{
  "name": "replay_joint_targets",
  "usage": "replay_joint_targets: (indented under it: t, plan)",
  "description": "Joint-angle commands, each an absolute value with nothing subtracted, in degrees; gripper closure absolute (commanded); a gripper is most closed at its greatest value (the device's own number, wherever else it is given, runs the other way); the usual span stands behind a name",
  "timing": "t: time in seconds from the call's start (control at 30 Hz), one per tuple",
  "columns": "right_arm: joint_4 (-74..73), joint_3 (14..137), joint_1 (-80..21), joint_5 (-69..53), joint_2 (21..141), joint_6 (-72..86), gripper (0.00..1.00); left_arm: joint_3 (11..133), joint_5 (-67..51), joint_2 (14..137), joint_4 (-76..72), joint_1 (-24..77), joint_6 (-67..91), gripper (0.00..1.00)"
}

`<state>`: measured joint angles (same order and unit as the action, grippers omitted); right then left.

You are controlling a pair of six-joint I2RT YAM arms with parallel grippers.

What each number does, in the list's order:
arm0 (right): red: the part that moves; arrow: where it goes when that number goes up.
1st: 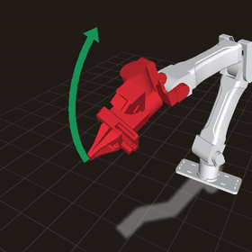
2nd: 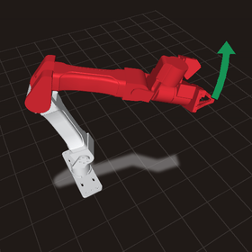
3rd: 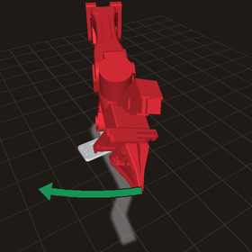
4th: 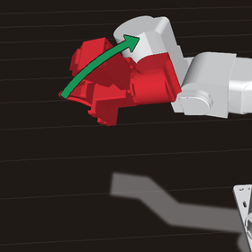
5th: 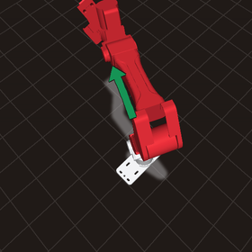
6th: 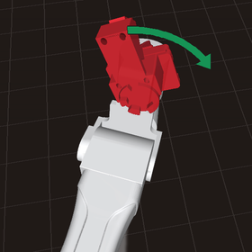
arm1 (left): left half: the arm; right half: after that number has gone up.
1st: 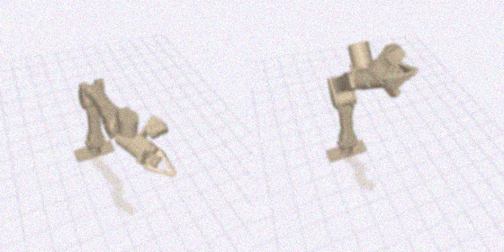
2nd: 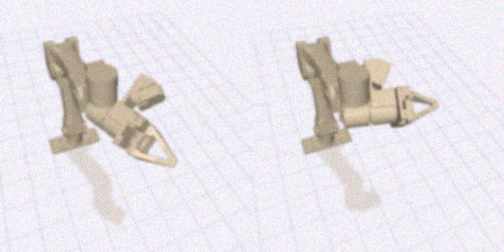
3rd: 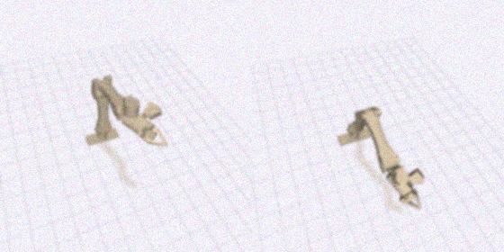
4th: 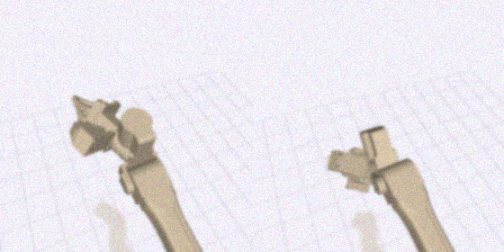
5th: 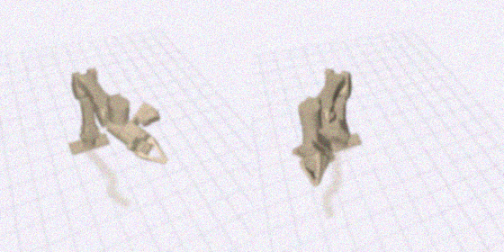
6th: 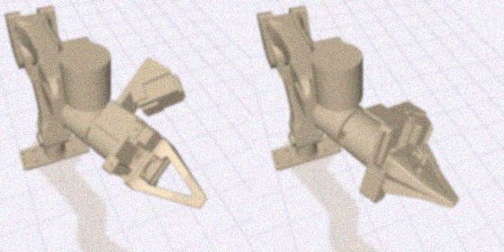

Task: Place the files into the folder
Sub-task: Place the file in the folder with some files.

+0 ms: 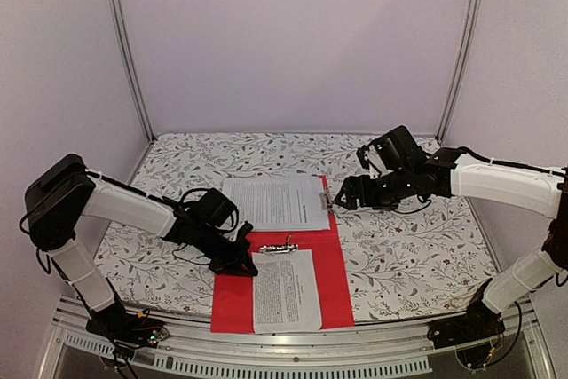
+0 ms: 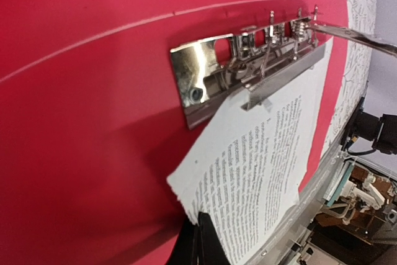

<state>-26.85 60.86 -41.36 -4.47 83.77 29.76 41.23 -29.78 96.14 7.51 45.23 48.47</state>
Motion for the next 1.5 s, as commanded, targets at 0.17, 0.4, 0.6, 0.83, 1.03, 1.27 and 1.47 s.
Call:
replay_joint_targets:
  t: [0.17, 0.4, 0.6, 0.83, 1.03, 1.27, 1.47]
  plan:
    - [-25.8, 61.5, -41.8, -6.0, 84.7, 29.4, 0.10, 43.1, -29.5, 98.9, 8.7, 43.7, 46.1, 1.00]
    - [-25.3, 61.5, -41.9, -7.1, 85.3, 29.7, 0.10, 45.3, -28.6, 99.4, 12.3, 43.2, 43.7, 1.00]
    - [-25.1, 61.7, -42.1, -7.5, 85.6, 30.0, 0.10, 46.2, -28.2, 99.4, 14.2, 43.0, 42.7, 1.00]
    - [-25.1, 61.8, -42.2, -7.6, 85.9, 29.9, 0.10, 45.8, -28.0, 99.0, 14.6, 42.9, 42.6, 1.00]
    - [-25.2, 61.9, -42.5, -7.9, 86.1, 29.8, 0.10, 46.1, -28.0, 99.5, 14.7, 42.9, 42.4, 1.00]
    - [-25.0, 61.7, -42.6, -8.2, 86.5, 29.5, 0.10, 46.0, -27.8, 99.3, 14.4, 42.9, 42.9, 1.00]
    - [-25.1, 61.7, -42.7, -8.6, 86.7, 29.4, 0.10, 46.1, -27.4, 99.0, 14.7, 42.9, 43.2, 0.88]
